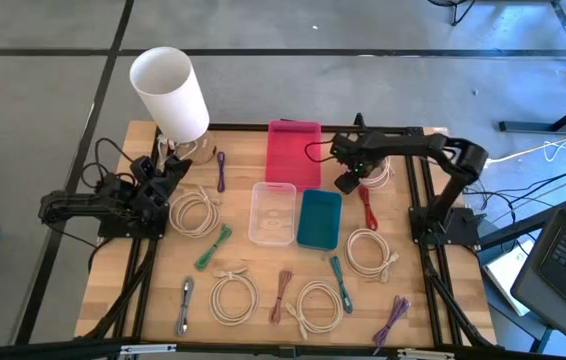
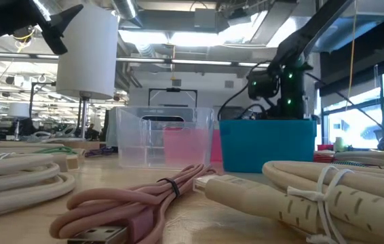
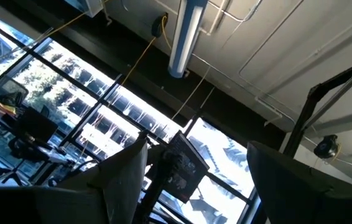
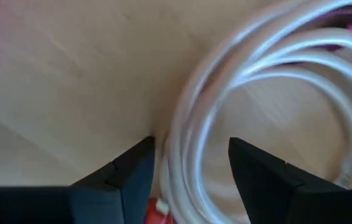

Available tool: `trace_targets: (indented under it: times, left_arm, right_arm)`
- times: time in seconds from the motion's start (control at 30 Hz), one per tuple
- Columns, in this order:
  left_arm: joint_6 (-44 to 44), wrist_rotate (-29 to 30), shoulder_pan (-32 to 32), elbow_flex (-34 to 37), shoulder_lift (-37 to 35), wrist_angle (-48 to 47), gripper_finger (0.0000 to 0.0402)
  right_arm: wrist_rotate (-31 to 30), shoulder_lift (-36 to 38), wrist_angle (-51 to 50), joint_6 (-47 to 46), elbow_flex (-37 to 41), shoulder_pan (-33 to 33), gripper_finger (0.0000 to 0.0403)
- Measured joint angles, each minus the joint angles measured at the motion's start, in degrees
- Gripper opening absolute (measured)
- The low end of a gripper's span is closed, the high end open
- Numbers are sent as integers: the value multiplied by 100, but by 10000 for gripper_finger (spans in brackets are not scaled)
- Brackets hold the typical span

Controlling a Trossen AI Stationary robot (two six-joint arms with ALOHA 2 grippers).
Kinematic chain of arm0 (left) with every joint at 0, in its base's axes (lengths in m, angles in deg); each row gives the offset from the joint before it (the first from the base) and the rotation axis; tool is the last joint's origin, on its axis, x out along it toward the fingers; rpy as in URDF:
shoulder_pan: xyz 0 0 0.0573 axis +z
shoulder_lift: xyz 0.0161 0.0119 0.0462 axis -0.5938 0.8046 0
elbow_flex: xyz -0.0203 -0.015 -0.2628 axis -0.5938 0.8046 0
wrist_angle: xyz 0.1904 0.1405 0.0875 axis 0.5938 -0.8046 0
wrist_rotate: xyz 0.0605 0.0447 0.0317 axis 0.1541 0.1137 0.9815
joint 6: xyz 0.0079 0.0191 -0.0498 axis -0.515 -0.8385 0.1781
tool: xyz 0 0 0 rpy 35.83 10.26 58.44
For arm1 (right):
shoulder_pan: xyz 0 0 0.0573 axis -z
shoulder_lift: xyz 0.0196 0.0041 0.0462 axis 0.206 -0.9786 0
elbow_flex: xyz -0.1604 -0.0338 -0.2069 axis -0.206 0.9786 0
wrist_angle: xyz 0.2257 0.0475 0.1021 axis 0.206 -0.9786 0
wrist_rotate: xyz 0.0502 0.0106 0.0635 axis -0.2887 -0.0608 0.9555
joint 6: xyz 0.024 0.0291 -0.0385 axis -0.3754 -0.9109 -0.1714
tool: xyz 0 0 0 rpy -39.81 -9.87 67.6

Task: Pick & Place USB Port
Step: Put the light brown HDMI cable into the pink bin

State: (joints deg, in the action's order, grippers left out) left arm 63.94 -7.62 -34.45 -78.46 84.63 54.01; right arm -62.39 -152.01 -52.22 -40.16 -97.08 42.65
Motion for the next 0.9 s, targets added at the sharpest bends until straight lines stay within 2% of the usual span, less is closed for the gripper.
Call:
trace_targets:
  times: [0.13, 0.27, 0.33, 0.4, 0.5, 0.63, 0.77, 0.9]
  left_arm:
    - [2, 4, 0, 0, 2, -146, 269]
    - [2, 1, 0, 0, 2, -210, 269]
    - [2, 2, 0, 0, 2, -211, 269]
    - [0, 2, 0, 0, 2, -213, 269]
    - [-1, 2, 0, -1, 2, -222, 269]
    - [-102, 5, 0, -2, 2, -239, 269]
    - [-213, 184, 0, -2, 2, -237, 269]
    - [-205, 260, 0, -1, 2, -239, 269]
  right_arm:
    - [-13, -171, -16, -7, -38, -6, 165]
    - [3, -117, -61, -25, -31, -15, 71]
    - [-187, 9, -332, 2, 13, 0, 25]
    - [-342, 183, -577, -83, 25, 33, 20]
    - [-945, 624, -1100, -229, 3, -3, 20]
    - [-962, 1499, -1412, -461, 7, -65, 17]
    - [34, 2492, -1207, -1093, 7, -374, 17]
    - [959, 3270, 164, -1794, 7, -781, 17]
